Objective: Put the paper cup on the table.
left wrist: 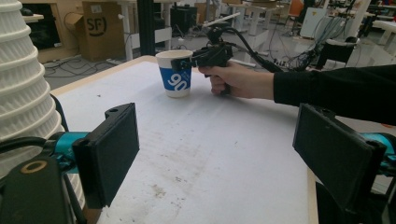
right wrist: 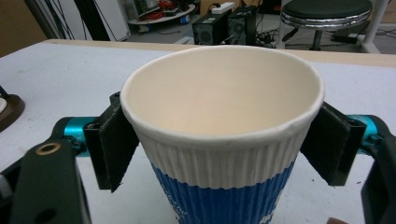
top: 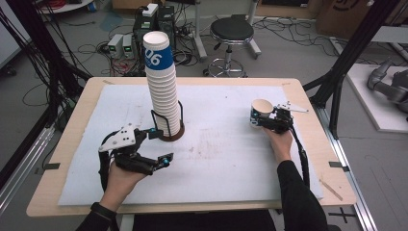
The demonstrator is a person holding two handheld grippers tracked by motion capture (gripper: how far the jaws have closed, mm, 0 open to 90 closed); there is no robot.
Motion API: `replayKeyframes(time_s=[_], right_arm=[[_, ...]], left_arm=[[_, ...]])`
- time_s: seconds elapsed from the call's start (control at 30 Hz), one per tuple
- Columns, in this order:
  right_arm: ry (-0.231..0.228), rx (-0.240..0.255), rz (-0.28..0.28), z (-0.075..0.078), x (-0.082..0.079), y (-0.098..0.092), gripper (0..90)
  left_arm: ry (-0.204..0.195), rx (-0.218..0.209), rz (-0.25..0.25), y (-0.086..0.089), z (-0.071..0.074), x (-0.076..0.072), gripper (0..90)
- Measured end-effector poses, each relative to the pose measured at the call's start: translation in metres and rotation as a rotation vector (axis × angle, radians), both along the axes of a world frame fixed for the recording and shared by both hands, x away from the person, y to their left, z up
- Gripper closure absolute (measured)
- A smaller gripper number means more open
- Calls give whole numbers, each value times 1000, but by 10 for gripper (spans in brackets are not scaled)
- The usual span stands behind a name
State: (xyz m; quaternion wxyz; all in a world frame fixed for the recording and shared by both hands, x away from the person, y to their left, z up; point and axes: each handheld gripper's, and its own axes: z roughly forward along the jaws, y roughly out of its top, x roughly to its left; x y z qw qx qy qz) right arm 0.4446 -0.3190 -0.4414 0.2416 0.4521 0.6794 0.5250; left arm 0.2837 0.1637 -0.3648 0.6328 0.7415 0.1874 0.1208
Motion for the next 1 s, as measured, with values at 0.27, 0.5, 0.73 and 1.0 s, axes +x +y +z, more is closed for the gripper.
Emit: replayKeyframes(time_s=[0.27,0.5,0.73,1.0], right_arm=[[11,-22,-3,1,-2,2,185],[16,-33,0,2,-3,2,181],[23,-51,1,3,-4,2,179],[29,-76,7,5,-6,3,179]], left_arm=[[-3,0,-1,-1,0,-1,146],[0,1,-1,-1,0,0,146],[7,1,-7,-2,0,0,149],[6,2,-9,-3,0,-1,151]])
